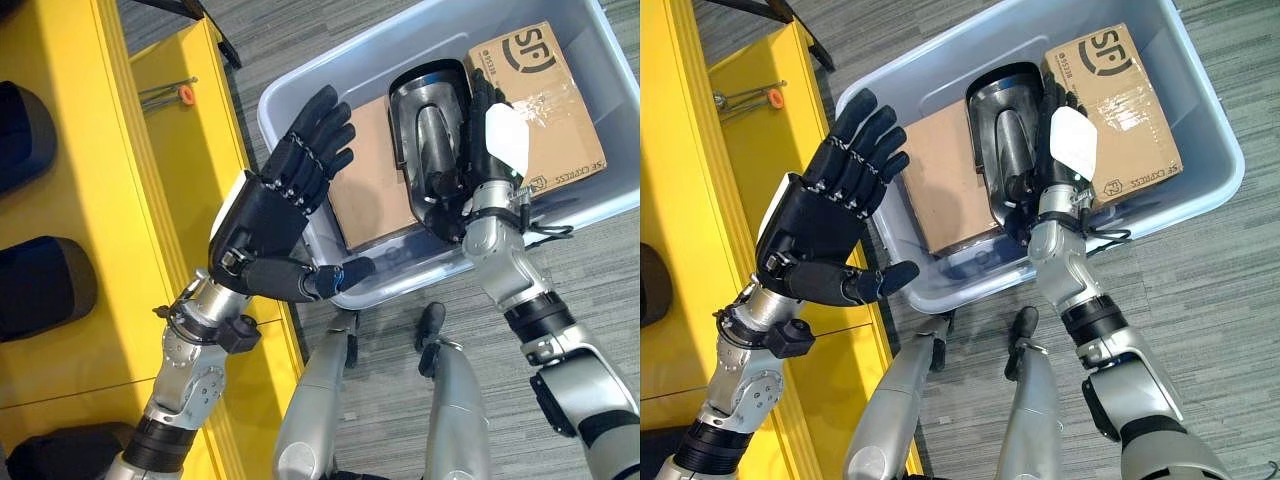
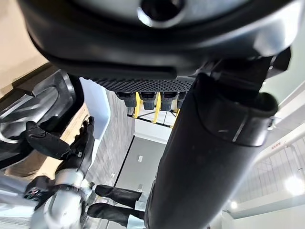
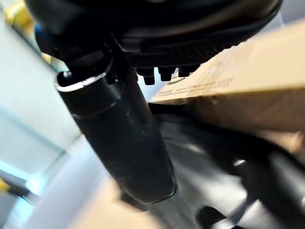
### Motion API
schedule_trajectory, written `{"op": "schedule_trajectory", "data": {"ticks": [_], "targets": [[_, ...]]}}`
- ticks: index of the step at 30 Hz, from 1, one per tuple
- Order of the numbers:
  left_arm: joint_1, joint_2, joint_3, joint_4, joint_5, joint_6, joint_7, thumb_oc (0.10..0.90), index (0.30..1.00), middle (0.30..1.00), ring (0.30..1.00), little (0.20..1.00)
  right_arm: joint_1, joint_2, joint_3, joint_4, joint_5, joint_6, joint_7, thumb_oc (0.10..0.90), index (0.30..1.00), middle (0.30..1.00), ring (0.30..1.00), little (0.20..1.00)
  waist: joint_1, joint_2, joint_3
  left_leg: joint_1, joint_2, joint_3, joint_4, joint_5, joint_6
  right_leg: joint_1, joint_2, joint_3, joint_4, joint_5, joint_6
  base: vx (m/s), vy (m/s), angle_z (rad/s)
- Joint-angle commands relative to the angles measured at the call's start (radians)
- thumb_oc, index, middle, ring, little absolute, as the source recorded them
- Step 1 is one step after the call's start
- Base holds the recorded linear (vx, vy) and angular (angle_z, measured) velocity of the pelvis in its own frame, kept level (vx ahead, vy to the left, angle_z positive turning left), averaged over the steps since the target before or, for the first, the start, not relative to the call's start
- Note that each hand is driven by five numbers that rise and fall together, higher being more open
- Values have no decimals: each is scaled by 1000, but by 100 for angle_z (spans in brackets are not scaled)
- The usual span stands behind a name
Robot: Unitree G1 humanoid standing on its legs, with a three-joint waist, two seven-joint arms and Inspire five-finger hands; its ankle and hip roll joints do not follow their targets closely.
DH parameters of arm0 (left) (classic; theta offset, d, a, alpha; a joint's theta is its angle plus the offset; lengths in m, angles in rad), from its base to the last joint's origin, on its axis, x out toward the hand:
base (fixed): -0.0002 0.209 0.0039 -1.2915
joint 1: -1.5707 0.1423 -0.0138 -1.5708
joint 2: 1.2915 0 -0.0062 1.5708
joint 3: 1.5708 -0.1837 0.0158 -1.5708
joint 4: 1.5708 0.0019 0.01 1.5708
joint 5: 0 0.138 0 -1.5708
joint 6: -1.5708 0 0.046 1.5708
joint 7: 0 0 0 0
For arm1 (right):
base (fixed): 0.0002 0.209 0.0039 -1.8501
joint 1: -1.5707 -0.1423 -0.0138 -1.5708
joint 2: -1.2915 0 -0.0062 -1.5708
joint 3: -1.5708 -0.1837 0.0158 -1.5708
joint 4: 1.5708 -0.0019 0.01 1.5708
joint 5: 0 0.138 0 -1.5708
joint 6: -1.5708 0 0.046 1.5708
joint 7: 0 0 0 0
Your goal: Move parts from the plastic box to the shelf.
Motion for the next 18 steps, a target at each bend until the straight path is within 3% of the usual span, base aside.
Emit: {"op": "schedule_trajectory", "data": {"ticks": [1, 2, 3, 6, 11, 14, 18], "targets": [[-46, -48, 64, -191, 37, -122, 35, 900, 1000, 1000, 1000, 1000, -65, 18, -40, -265, 64, -196, -60, 900, 1000, 1000, 1000, 1000, -11, 9, -11, 68, -55, 70, -24, -127, 20, 26, 76, -5, 20, -76, -21, -5, 104, -16], [-47, -60, 70, -204, 66, -119, 69, 900, 1000, 1000, 1000, 1000, 13, 46, -49, -405, 104, -266, -41, 900, 1000, 1000, 1000, 1000, -32, 5, -11, 65, -52, 86, -24, -129, 19, 16, 85, 10, 18, -75, -18, -6, 103, -14], [-48, -63, 72, -209, 72, -116, 80, 900, 1000, 1000, 1000, 1000, 37, 54, -53, -453, 97, -297, -31, 900, 1000, 1000, 1000, 1000, -40, 4, -11, 63, -52, 90, -25, -130, 18, 12, 89, 15, 17, -73, -16, -4, 102, -13], [-46, -66, 74, -218, 84, -121, 106, 900, 1000, 1000, 1000, 1000, 74, 75, -44, -547, 39, -323, -29, 900, 1000, 1000, 1000, 1000, -52, 6, -11, 62, -51, 102, -26, -131, 17, 4, 94, 24, 19, -70, -13, -6, 58, -12], [-42, -62, 73, -228, 89, -123, 116, 900, 1000, 1000, 1000, 1000, 102, 91, -39, -621, -54, -312, -62, 900, 1000, 1000, 1000, 1000, -60, 8, -11, 63, -53, 110, -34, -129, 17, 2, 100, 33, 9, -63, -7, -16, 33, -9], [-34, -62, 73, -229, 74, -130, 105, 900, 1000, 1000, 1000, 1000, 99, 88, -32, -602, -65, -275, -88, 900, 1000, 1000, 1000, 1000, -56, 10, -11, 63, -53, 112, -38, -129, 18, 3, 98, 31, 3, -62, -6, -12, 6, -4], [-31, -55, 73, -220, 66, -139, 89, 900, 1000, 1000, 1000, 1000, 100, 71, -40, -538, -21, -301, -138, 900, 1000, 1000, 1000, 1000, -53, 9, -11, 71, -54, 106, -50, -125, 15, 16, 95, 27, -15, -58, -5, 0, 0, 0]]}}
